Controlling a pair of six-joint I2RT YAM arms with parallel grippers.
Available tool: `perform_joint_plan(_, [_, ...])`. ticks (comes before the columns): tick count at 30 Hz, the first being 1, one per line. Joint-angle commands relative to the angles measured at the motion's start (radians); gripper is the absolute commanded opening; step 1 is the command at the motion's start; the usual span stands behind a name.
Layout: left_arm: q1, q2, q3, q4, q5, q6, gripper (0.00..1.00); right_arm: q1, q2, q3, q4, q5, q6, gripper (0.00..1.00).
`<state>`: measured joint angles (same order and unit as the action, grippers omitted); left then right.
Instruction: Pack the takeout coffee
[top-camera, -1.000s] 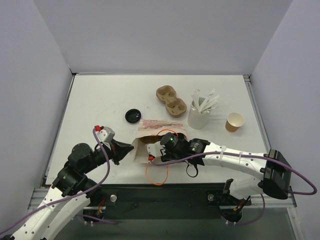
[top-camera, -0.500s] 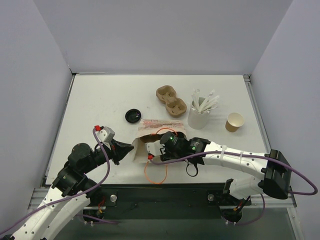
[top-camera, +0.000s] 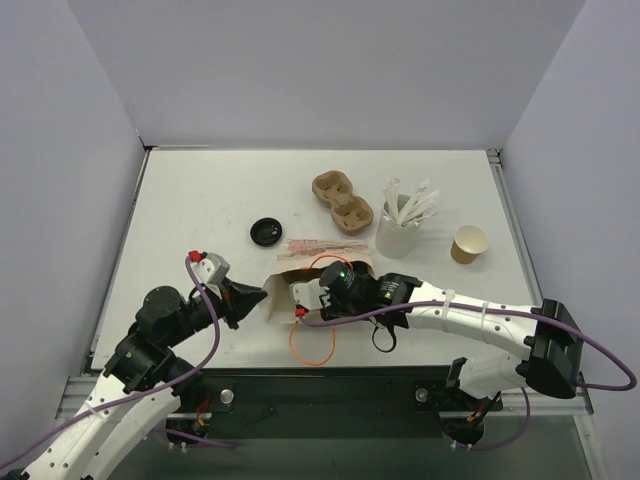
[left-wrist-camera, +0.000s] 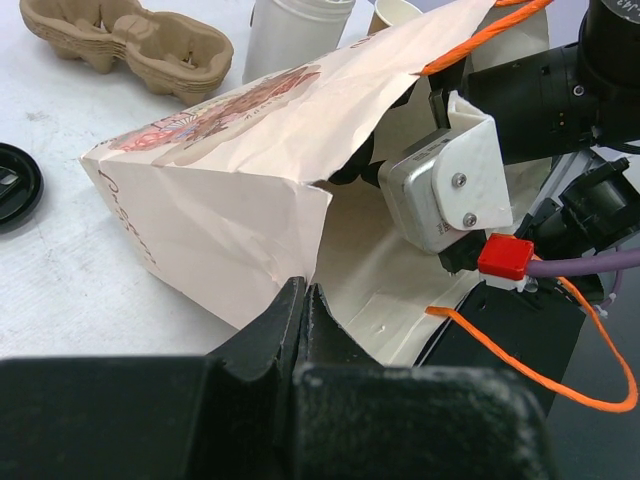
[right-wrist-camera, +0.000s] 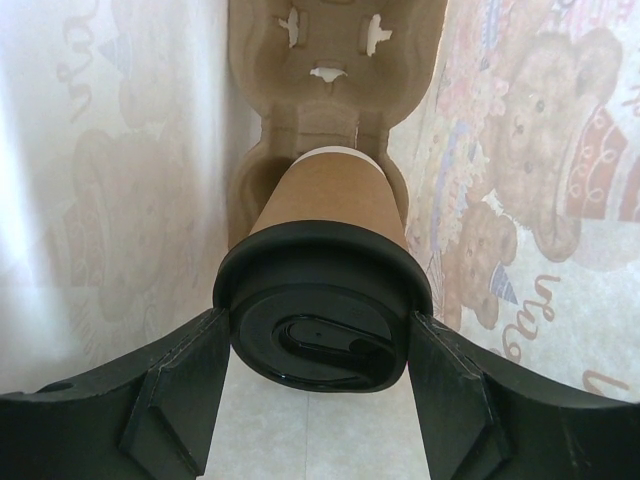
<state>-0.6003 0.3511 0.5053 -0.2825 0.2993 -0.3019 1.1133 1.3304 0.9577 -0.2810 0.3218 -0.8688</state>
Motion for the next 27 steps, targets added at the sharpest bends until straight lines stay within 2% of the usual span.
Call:
perform_joint_plan(1, [0.005,0.002,0.022,0.031,-0.012,0.020,0.00,0.000,-0.011,0.042,-0.067,0.106,-0.021,0.33])
perform_joint_plan(27, [0.004,0.034,0.047,0.057,-0.019,0.029,0.00,-0.001,0.029,0.042,-0.095,0.131,-0.003,0.33])
